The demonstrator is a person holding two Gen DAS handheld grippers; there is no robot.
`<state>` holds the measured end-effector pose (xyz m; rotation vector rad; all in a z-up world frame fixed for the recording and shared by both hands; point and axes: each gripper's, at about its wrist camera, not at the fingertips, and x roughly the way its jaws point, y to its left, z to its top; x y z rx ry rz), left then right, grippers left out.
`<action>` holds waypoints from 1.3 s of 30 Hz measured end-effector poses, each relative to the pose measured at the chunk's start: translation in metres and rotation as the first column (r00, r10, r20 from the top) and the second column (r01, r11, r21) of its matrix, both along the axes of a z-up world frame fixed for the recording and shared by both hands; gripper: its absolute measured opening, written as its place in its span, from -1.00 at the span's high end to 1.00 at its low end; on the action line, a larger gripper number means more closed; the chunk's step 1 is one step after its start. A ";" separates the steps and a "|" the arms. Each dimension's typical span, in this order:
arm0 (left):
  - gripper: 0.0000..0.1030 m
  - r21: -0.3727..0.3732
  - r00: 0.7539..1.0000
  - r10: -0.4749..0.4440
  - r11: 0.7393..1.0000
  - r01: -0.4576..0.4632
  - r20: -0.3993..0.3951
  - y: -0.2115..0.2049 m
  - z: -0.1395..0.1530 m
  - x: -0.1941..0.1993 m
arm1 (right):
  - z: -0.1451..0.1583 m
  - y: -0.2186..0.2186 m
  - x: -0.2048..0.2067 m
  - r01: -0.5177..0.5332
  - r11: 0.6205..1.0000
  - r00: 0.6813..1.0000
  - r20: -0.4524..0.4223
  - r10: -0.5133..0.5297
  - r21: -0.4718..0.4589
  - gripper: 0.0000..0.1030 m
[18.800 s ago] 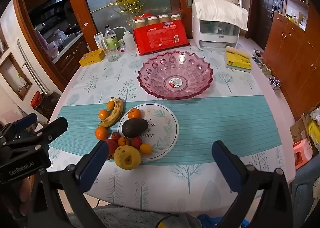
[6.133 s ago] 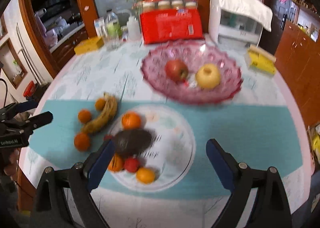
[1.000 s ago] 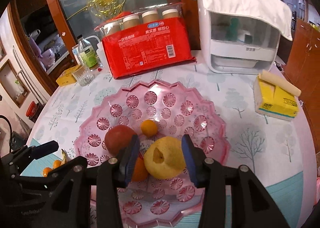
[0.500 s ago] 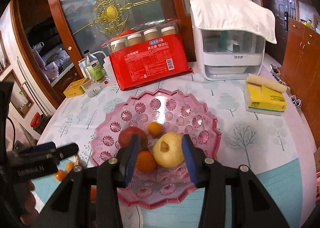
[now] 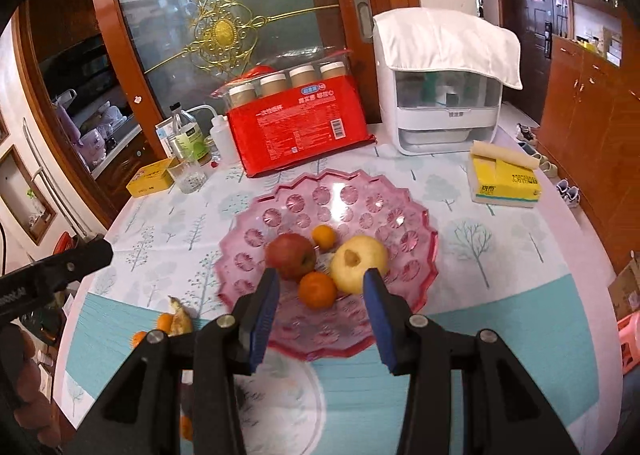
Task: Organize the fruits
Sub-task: 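Withdraw both open tools from the bowl back toward the plate, then grasp the large mandarin with the left tool while the right tool grasps the dark avocado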
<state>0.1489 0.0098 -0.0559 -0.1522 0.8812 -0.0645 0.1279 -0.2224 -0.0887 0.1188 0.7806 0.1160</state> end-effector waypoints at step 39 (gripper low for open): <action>-0.64 0.025 0.950 -0.293 0.954 0.298 -0.111 0.135 -0.119 -0.002 | -0.098 0.121 -0.072 0.151 0.985 0.968 -0.216 -0.130 0.085 -0.17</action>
